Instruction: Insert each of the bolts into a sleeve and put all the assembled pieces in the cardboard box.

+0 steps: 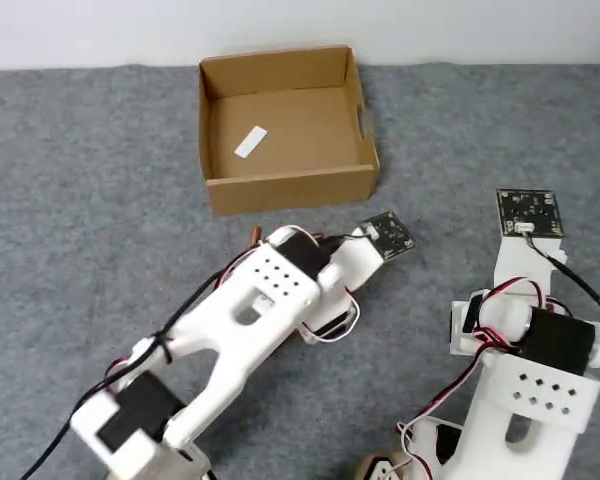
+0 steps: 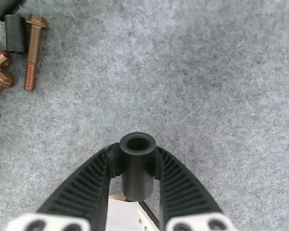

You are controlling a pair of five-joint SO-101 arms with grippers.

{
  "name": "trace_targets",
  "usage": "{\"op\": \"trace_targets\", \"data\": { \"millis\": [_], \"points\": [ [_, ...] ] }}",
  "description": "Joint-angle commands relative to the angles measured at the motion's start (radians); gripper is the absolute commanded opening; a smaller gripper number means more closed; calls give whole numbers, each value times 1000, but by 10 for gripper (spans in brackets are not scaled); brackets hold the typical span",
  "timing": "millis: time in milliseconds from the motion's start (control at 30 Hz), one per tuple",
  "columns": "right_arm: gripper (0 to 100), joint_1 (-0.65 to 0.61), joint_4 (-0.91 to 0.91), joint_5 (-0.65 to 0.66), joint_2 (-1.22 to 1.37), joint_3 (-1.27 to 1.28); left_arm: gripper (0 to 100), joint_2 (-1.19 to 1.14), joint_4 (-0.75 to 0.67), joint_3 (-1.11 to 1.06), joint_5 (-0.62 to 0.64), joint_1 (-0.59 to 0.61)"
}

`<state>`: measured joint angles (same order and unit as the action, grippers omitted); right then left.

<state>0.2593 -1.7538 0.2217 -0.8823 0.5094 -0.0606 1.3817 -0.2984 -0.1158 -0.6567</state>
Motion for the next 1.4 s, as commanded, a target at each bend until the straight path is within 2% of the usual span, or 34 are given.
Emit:
{"op": "trace_targets", "data": {
  "millis": [0, 133, 400, 933, 1133, 1367],
  "points": [
    [9, 13, -41, -8, -22, -11, 136, -51, 8, 64, -8, -6],
    [9, 13, -41, -8, -22, -11, 136, -135, 8, 122, -8, -5],
    [9, 12, -41, -5, -22, -11, 136, -213, 14, 183, -12, 91],
    [9, 7, -39, -6, -22, -11, 136, -229, -63, 102, -12, 92],
    [9, 7, -39, -5, -18, -11, 136, -350, -71, 105, -8, 92],
    [9, 7, -39, -9, -21, -17, 18, -405, -26, 222, -6, 87]
  ]
}}
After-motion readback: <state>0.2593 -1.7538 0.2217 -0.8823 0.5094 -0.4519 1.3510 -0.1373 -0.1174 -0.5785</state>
